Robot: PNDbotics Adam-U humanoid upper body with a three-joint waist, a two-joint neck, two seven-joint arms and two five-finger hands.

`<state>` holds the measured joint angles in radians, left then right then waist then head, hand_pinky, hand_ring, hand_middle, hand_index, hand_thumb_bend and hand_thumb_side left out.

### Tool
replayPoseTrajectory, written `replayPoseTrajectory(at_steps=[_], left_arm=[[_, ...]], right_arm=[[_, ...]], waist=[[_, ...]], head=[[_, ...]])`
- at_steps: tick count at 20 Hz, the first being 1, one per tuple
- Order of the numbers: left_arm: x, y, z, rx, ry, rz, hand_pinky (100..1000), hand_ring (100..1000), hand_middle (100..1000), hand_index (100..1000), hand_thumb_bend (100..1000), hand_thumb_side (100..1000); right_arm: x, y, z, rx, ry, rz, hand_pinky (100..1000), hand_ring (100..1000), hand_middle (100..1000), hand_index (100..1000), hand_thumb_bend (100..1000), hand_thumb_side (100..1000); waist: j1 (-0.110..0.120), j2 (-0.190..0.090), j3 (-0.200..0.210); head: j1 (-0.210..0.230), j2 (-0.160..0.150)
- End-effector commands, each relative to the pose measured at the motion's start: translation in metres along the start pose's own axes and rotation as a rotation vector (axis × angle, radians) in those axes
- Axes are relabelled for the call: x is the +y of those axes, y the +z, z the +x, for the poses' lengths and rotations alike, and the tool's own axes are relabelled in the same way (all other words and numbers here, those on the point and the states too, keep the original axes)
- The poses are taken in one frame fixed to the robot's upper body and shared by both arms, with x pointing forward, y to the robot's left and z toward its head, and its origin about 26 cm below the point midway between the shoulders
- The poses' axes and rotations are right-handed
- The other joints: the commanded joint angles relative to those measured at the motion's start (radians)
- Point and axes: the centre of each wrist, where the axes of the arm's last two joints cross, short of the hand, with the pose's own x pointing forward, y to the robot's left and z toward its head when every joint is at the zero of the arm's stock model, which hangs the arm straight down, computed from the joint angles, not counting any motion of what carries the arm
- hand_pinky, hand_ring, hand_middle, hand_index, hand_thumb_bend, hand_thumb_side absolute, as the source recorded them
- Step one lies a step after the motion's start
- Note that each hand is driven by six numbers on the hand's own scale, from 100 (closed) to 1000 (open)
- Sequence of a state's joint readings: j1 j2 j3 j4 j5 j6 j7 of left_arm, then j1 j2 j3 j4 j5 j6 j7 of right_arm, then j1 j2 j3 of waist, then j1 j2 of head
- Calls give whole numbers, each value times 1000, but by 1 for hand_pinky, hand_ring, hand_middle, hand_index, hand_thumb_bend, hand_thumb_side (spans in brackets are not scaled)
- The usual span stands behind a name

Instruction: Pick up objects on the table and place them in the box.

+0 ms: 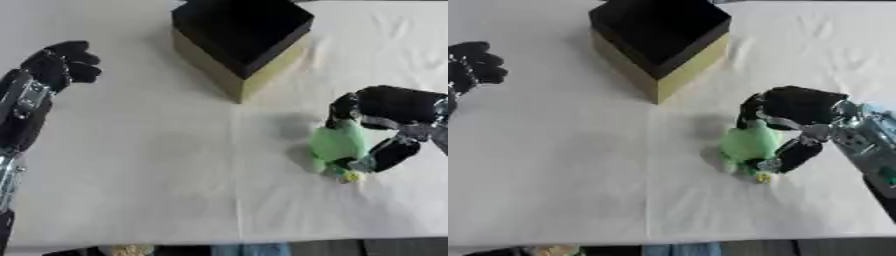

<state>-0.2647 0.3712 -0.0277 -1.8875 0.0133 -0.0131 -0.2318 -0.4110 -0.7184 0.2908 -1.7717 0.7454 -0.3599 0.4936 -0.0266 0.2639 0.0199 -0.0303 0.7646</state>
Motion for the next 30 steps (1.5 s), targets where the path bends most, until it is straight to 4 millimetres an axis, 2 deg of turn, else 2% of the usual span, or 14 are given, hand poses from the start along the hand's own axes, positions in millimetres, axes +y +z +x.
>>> replayPoseTrajectory(at_steps=[1, 6, 11, 16, 23, 27, 30], left_arm=[[6, -1, 6, -13, -32, -12, 776, 735, 706, 868, 475, 915], [7, -1, 6, -12, -38, -16, 776, 735, 706, 868, 474, 915], [7, 0, 6, -9, -40, -25, 776, 735, 707, 868, 474, 916], [5, -2, 7, -15, -40, -37, 776, 735, 707, 868, 474, 916], [2, -6, 9, -29, -33, -64, 777, 736, 707, 868, 474, 918], [-1, -9, 10, -40, -24, -78, 777, 736, 707, 868, 474, 919], [-4, -11, 12, -49, -16, -89, 777, 736, 707, 867, 474, 919]], right_arm=[[-17, 9, -4, 17, 56, -53, 589, 432, 398, 569, 286, 258], [-43, 20, -4, 3, 68, -134, 585, 418, 385, 554, 287, 248], [-85, 34, -7, 10, 119, -201, 590, 421, 387, 555, 313, 225], [-126, 38, -15, 23, 175, -267, 592, 418, 386, 551, 340, 200], [-164, 23, -42, 89, 220, -340, 609, 415, 380, 553, 374, 179], [-174, 6, -65, 158, 220, -387, 615, 405, 370, 544, 380, 164], [-173, -8, -87, 237, 199, -433, 616, 392, 359, 533, 369, 158]], waist=[[-1, -20, -2], [-5, -23, -4], [-11, -25, -1], [-15, -20, 7], [-27, -8, 40], [-31, -1, 66], [-34, 3, 90]], head=[[-1, 5], [2, 5], [-2, 3], [-13, -13], [-34, -39], [-52, -51], [-68, -61]])
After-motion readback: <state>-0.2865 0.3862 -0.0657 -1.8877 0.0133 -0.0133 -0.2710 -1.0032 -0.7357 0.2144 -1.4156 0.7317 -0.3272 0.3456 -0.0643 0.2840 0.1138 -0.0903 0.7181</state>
